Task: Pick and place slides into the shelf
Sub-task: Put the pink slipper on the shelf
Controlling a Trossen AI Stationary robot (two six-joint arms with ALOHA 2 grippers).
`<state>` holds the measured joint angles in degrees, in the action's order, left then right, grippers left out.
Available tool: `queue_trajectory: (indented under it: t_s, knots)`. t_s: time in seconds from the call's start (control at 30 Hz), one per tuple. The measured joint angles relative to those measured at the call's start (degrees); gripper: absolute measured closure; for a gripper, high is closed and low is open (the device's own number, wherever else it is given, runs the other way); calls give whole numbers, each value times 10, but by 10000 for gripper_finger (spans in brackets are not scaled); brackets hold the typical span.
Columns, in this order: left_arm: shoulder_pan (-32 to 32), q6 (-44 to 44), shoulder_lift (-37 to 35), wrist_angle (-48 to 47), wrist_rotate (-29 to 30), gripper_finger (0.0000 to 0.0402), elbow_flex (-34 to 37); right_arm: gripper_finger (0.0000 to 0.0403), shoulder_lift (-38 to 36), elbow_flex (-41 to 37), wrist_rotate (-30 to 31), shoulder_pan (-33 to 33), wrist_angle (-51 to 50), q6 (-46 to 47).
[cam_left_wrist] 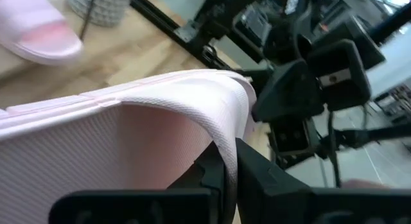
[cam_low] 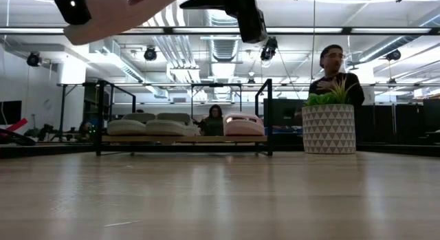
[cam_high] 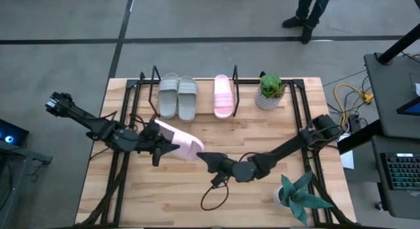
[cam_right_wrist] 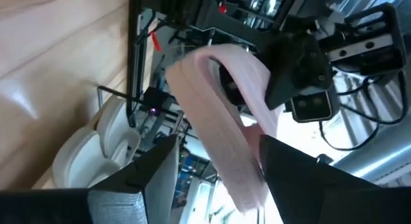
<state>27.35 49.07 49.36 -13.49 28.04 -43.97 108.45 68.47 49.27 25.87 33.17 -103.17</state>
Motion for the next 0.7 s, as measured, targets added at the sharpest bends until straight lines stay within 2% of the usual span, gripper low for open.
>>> queue_trajectory:
  t_s: [0.23, 0.47, 0.57, 0.7]
  knots:
    - [0, -2, 16, 8, -56, 402, 0, 205, -1, 0, -42, -5, 0, -16]
    - [0, -3, 29, 16, -63, 402, -2, 215, 0, 2, -76, -6, -3, 3]
    - [-4, -4, 28, 20, -62, 402, -2, 244, 0, 2, -79, -6, -4, 3]
    - [-4, -14, 26, 30, -61, 402, -2, 324, 1, 2, -73, -6, -6, 10]
